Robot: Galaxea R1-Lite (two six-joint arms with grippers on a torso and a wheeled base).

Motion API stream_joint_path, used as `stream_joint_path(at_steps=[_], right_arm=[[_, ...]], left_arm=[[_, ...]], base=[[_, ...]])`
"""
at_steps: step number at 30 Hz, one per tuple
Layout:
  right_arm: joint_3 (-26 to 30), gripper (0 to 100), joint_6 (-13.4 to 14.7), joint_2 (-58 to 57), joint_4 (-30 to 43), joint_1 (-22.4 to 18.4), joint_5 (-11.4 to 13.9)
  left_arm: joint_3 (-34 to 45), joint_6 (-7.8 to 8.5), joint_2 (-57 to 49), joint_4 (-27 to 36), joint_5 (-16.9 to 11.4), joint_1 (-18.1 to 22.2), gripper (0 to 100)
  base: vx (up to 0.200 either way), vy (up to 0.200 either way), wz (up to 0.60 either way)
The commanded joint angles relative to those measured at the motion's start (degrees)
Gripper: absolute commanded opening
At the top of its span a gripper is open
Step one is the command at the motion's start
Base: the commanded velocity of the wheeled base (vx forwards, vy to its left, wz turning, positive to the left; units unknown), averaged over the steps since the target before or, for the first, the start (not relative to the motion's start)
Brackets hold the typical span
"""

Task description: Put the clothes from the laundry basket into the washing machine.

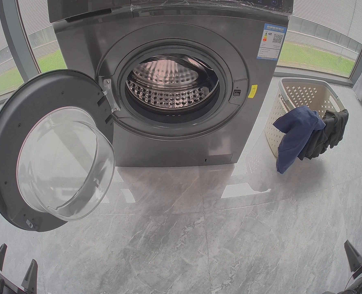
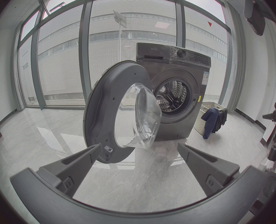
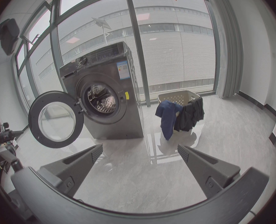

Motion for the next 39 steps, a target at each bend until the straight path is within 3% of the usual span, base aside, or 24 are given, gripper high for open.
stream_joint_path(at_steps=[1, 3, 4, 5, 6, 7, 14, 39], right_arm=[[0.92, 100, -0.6, -11.79, 4.82, -3.15, 3.03], [0.92, 100, -0.95, -11.79, 4.91, -3.15, 1.71], [0.92, 100, -2.53, -11.79, 5.17, -3.15, -1.45], [0.92, 100, -2.8, -11.79, 5.26, -3.15, -1.72], [1.01, 100, -5.08, -11.79, 7.11, -3.15, -4.35], [0.92, 100, -5.26, -11.79, 8.34, -3.15, -4.71], [0.92, 100, -6.22, -11.79, 8.42, -3.06, -3.74], [0.92, 100, -6.4, -11.79, 8.07, -3.06, -3.04]], left_arm=[[1.01, -0.07, -1.04, -0.07, 0.0, -0.02, 100], [1.01, -0.07, -1.04, 0.02, 0.0, -0.02, 100], [1.01, -0.15, -1.04, 0.02, 0.0, -0.02, 100], [1.01, -0.15, -1.04, 0.02, 0.0, -0.02, 100], [1.01, -0.15, -1.04, 0.02, 0.0, -0.02, 100], [1.01, -0.07, -1.04, 0.02, 0.0, -0.02, 100], [1.01, -0.07, -1.04, -0.07, 0.09, -0.02, 100], [1.01, -0.24, -1.04, -0.07, 0.09, -0.02, 100]], base=[[0.0, 0.0, 0.0], [0.0, 0.0, 0.0], [0.0, 0.0, 0.0], [0.0, 0.0, 0.0], [0.0, 0.0, 0.0], [0.0, 0.0, 0.0], [0.0, 0.0, 0.0], [0.0, -0.192, 0.0]])
